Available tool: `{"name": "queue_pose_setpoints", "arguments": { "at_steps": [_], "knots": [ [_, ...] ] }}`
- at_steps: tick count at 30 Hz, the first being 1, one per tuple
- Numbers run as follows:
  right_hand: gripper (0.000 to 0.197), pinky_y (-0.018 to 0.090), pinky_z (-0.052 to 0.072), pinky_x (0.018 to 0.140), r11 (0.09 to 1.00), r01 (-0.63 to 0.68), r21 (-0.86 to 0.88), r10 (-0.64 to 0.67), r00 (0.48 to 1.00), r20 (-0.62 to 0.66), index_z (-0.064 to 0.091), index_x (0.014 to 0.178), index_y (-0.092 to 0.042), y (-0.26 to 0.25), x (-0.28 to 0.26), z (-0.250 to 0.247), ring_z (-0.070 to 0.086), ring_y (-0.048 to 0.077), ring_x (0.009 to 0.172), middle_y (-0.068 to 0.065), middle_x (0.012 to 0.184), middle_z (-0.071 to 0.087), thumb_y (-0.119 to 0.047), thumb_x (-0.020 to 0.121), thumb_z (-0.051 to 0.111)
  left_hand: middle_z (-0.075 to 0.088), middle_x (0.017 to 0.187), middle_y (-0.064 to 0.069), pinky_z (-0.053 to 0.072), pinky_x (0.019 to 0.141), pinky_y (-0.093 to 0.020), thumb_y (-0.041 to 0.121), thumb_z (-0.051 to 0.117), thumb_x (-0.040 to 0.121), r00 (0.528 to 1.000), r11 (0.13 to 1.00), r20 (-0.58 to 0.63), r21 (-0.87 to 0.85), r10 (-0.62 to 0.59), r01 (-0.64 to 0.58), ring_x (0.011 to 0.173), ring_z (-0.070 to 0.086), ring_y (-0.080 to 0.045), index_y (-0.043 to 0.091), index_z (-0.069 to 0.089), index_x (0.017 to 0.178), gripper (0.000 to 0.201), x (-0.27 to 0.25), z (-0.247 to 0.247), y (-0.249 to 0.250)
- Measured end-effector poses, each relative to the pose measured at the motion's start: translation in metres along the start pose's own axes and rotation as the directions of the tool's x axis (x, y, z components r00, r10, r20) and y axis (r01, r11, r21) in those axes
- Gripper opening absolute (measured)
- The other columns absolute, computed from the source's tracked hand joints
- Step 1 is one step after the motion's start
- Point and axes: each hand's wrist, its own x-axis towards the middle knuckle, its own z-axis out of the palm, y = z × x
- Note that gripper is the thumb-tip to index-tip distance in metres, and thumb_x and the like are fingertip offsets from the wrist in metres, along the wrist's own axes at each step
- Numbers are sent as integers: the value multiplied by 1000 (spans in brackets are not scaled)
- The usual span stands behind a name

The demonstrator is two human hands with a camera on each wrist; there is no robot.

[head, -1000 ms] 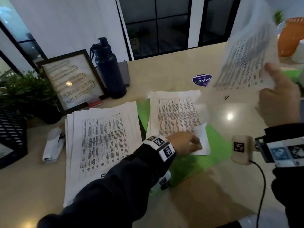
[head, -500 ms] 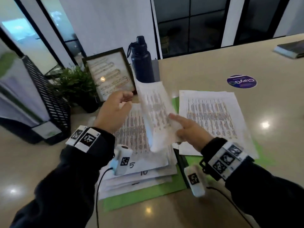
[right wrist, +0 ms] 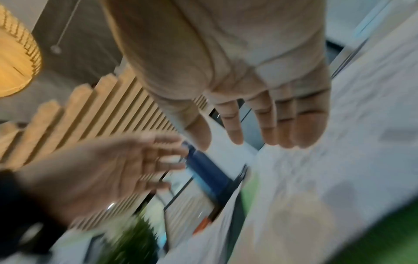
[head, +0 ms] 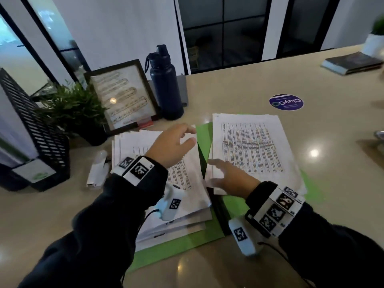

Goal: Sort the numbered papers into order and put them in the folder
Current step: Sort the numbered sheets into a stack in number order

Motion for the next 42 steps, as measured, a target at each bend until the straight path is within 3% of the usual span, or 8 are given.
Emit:
{"name": "queue_pose_setpoints", "arguments": {
  "at_steps": [5,11,17,21,26,30,37,42],
  "knots": [
    [41,30,41,87,940,-244,239,322,868,-378,49,131,-13,66,-28,-71,55,24,105,14,129,52,-17,90,55,49,134,-1,36,95,-26,29,52,93,935,971,336,160,117,-179,121,48,-17,19,49,127,36,21,61,41],
    [31,26,40,58,770,-345,537,545,792,-274,50,124,-8,108,-57,-99,50,21,71,12,99,55,-9,93,49,30,148,-13,36,105,-44,51,63,81,761,884,645,319,62,-342,131,37,-34,19,14,148,89,28,143,71],
    [30,38,51,68,657,-190,730,495,839,-227,52,123,-9,105,-60,-92,58,26,77,8,91,60,-8,95,43,27,147,-16,30,105,-51,70,65,67,791,838,611,433,-2,-332,132,27,-41,24,-9,148,119,28,162,74],
    [31,41,57,65,533,-49,845,304,943,-137,44,125,-24,92,-56,-91,67,33,78,13,93,56,-11,98,38,47,129,-15,41,92,-40,42,55,89,850,883,527,403,-8,-241,117,46,-34,13,30,138,63,27,157,83],
    [43,39,55,61,720,-128,682,399,880,-257,32,138,-26,99,-44,-88,61,29,79,11,102,54,-20,97,45,63,91,-10,40,68,-28,17,39,99,996,997,84,78,1,-7,83,60,-26,4,58,103,24,40,132,71],
    [47,51,57,72,779,-247,576,494,808,-321,35,138,-18,117,-36,-81,55,24,74,9,89,55,-24,94,51,66,105,-20,41,76,-30,19,43,98,960,988,-246,-111,-131,106,98,61,-34,-3,58,111,30,40,112,57],
    [42,25,39,43,765,-367,530,537,817,-210,50,121,-1,111,-17,-74,52,18,55,12,89,64,-27,90,59,63,115,-17,45,89,-35,12,42,96,993,993,15,16,-114,114,107,59,-34,1,54,119,27,38,122,62],
    [20,29,47,65,873,-377,310,452,865,-219,61,104,-4,101,-1,-71,58,25,81,16,109,66,-16,89,55,62,116,-18,45,88,-37,7,40,96,980,992,184,118,-70,49,104,59,-33,4,51,124,30,39,129,65]
  ]
}}
